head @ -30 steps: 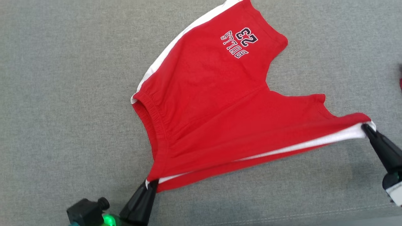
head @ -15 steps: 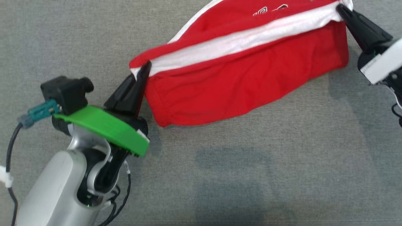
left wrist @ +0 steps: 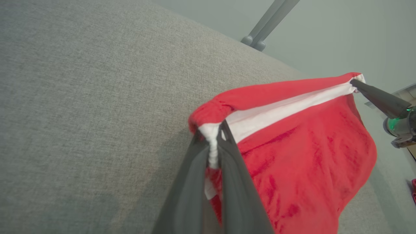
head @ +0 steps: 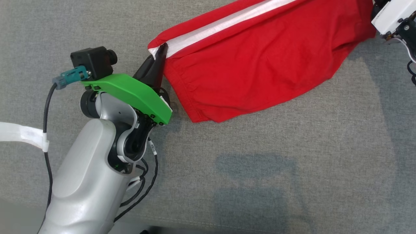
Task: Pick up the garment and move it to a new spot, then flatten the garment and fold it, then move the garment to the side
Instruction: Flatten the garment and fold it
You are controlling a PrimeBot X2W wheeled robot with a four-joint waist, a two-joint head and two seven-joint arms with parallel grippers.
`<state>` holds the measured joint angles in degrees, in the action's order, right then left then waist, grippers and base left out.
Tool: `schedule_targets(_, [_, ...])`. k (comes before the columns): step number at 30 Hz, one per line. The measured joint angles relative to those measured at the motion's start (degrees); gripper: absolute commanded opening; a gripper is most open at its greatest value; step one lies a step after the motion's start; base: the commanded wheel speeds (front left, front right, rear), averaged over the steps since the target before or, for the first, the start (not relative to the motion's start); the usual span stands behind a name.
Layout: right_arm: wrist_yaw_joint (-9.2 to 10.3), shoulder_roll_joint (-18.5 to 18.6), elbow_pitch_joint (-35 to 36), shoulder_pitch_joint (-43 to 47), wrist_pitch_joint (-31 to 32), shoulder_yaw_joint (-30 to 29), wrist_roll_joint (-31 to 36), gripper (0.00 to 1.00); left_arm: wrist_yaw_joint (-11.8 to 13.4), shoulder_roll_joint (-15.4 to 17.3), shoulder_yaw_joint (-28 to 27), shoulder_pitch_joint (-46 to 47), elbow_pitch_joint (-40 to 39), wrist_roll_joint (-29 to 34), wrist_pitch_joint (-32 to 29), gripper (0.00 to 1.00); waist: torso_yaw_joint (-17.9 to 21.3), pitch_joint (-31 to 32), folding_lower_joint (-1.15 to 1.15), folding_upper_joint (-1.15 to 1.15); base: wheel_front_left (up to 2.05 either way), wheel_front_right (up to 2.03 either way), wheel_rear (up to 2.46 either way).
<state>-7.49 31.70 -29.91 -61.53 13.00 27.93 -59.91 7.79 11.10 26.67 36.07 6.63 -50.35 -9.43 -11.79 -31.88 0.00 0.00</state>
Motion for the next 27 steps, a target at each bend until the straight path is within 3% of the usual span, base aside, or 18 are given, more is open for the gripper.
schedule_targets(13, [0.00,-1.3,-8.7,-4.6,0.0,4.6,3.4,0.00,-1.5,-3.6,1.7,4.7,9.8,-0.7,0.1,0.02,-1.0,0.0,0.00,0.00,0.00,0.00,0.00])
schedule_targets(14, [0.00,-1.4,-9.0,-4.9,-0.3,5.0,3.8,0.29,-1.6,-3.8,1.8,5.0,10.5,-0.7,0.2,0.07,-0.9,0.1,0.00,0.00,0.00,0.00,0.00])
schedule_targets(15, [0.00,-1.5,-9.4,-5.1,-0.8,5.5,4.4,0.69,-1.7,-3.9,1.9,5.3,11.1,-0.6,0.2,0.08,-0.8,0.2,0.00,0.00,0.00,0.00,0.00])
schedule_targets(16, [0.00,-1.8,-9.8,-5.3,-0.9,5.8,4.6,1.00,-1.7,-3.9,1.8,5.5,11.8,-0.5,0.5,0.11,-0.7,0.2,0.00,0.00,0.00,0.00,0.00])
schedule_targets(19, [0.00,-2.1,-10.1,-5.8,0.1,7.1,4.7,1.00,-1.9,-3.6,2.4,6.0,12.9,0.5,1.0,0.53,-0.2,0.7,0.00,0.00,0.00,0.00,0.00])
schedule_targets(20, [0.00,-2.1,-10.0,-6.0,0.7,7.6,4.8,1.00,-2.0,-3.3,2.6,6.1,13.2,0.8,1.3,0.99,0.0,0.9,0.00,0.00,0.00,0.00,0.00])
schedule_targets(27, [0.00,2.4,-3.3,-6.8,9.0,12.2,5.8,1.00,-1.6,0.5,3.8,4.9,12.4,4.5,3.2,1.00,1.8,3.1,0.00,0.00,0.00,0.00,0.00])
